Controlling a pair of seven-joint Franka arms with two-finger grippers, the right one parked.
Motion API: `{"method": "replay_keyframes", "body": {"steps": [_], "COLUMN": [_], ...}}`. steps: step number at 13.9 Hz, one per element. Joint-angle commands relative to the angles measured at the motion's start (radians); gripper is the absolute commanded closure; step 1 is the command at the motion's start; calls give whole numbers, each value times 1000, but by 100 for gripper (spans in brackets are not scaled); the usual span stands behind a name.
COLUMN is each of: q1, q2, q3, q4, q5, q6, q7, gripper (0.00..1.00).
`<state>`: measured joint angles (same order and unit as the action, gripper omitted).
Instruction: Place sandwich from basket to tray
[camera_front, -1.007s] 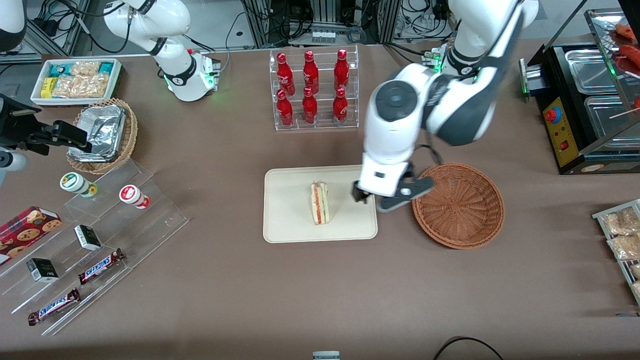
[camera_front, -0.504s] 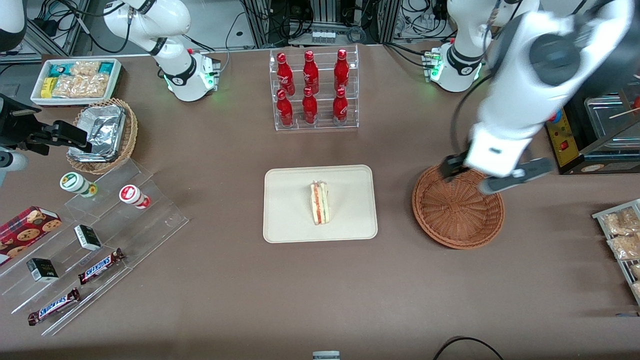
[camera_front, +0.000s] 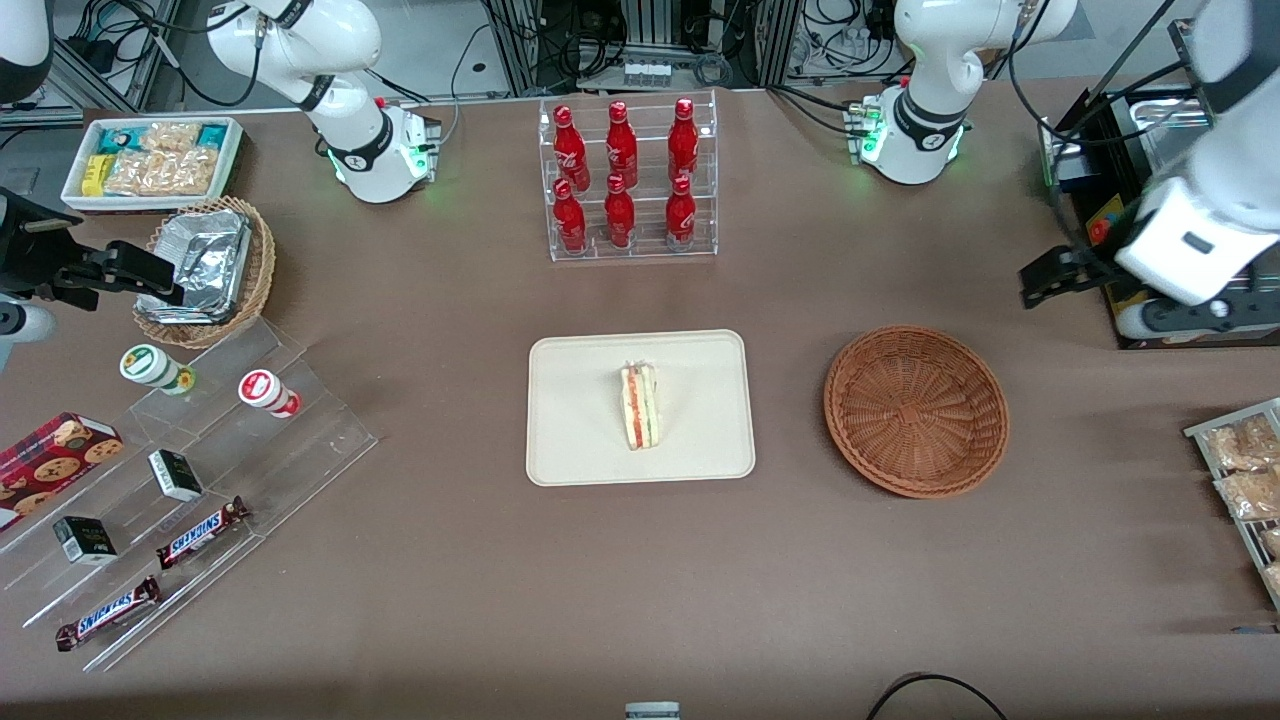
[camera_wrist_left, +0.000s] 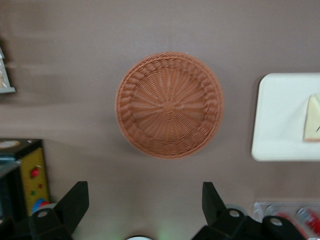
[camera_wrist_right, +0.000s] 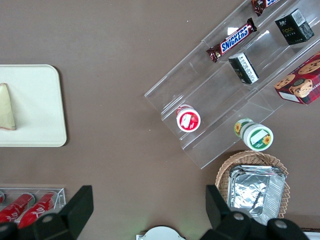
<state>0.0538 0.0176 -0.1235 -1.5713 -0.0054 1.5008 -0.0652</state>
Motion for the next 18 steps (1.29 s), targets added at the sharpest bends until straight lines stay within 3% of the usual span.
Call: {"method": "replay_keyframes", "body": {"steps": [1, 5, 9, 12, 18], "q1": [64, 34, -44, -178, -129], "q2": [-57, -33, 31, 44, 33], "q3": [-12, -18, -8, 117, 120], "q4": [-32, -7, 120, 128, 116], "q5": [-22, -13, -7, -7, -5], "q6": [-31, -14, -22, -17, -19], "q7": [103, 38, 24, 25, 27], "gripper": [0, 0, 0, 0, 0]}}
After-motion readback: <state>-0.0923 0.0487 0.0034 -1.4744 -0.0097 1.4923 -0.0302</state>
